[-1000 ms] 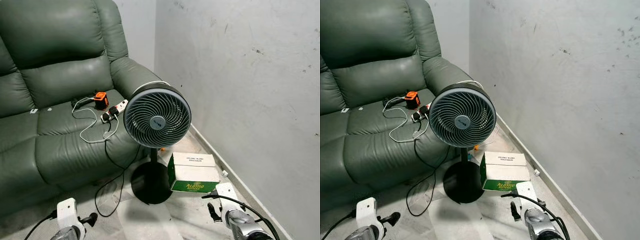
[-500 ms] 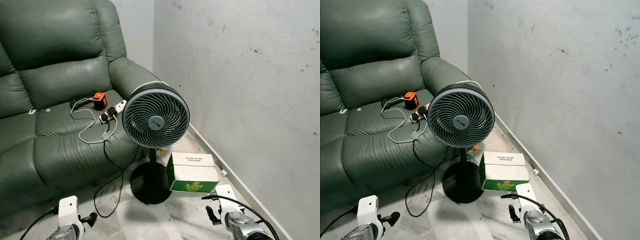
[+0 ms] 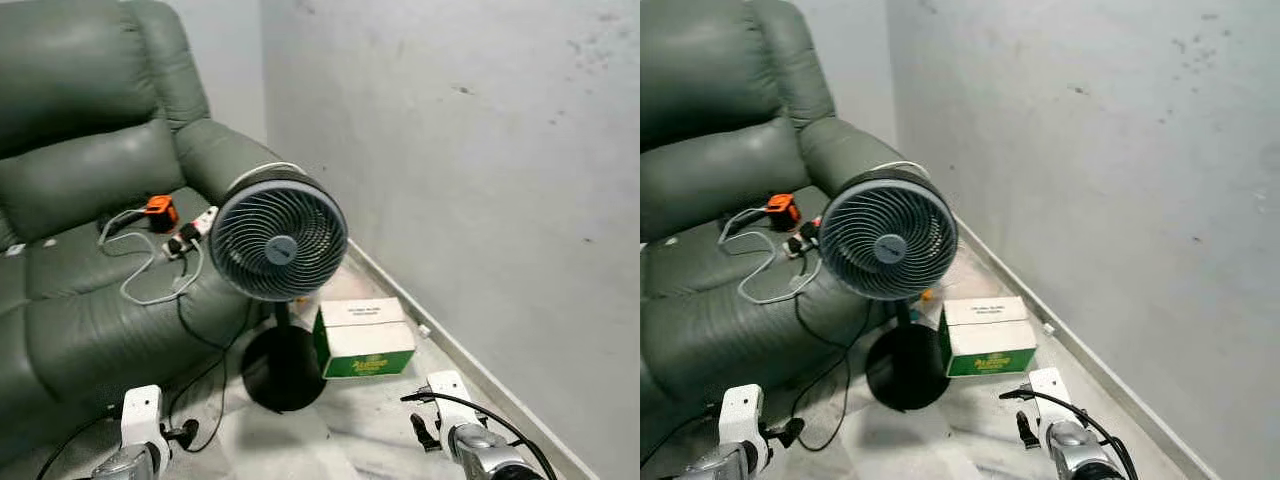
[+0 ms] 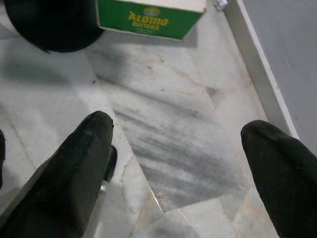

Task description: Hang keys on a hook

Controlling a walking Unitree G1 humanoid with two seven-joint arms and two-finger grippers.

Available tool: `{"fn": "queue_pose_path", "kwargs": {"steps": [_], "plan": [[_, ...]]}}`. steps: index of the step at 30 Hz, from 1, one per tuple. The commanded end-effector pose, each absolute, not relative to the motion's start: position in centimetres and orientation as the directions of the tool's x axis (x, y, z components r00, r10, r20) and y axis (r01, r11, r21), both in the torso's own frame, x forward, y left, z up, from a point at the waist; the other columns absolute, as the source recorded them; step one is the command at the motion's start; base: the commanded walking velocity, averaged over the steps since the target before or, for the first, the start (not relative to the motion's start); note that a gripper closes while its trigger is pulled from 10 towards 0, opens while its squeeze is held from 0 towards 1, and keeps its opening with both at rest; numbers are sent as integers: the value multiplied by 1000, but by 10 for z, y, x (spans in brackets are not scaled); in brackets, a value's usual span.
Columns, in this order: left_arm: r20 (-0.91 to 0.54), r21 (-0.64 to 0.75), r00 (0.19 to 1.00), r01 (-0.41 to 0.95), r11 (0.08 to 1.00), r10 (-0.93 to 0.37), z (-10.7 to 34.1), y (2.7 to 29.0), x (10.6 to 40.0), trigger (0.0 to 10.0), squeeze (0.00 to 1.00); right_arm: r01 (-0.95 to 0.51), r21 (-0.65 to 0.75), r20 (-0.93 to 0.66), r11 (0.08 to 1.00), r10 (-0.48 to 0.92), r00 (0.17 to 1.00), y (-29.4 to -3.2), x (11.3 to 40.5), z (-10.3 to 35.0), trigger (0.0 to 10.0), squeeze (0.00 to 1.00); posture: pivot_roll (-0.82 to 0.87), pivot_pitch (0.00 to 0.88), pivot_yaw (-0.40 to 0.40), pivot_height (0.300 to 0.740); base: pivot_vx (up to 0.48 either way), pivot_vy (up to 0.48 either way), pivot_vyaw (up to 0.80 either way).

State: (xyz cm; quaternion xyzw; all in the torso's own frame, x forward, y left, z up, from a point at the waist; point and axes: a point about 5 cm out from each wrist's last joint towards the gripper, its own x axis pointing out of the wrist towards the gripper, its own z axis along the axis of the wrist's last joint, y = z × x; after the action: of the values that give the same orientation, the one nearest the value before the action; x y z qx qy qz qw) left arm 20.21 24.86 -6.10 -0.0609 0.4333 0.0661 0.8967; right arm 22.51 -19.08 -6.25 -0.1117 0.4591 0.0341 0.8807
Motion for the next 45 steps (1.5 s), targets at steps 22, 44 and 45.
{"fn": "queue_pose_path", "kwargs": {"steps": [22,44,45], "plan": [[-799,-5,598,-104,995,58,-61,252,200,10000,0,-223,-196,-820,955,-35,571,-187,227,-62,10000,0,105,0,-42,740,-211,0,0],[-797,1,601,-94,996,57,-61,249,202,10000,0,-225,-197,-821,954,-35,570,-189,228,-61,10000,0,101,0,-48,740,-344,-65,0],[-796,-1,603,-97,995,58,-61,249,202,10000,0,-221,-195,-822,956,-36,569,-189,227,-61,10000,0,101,0,-48,740,-285,0,0]]}}
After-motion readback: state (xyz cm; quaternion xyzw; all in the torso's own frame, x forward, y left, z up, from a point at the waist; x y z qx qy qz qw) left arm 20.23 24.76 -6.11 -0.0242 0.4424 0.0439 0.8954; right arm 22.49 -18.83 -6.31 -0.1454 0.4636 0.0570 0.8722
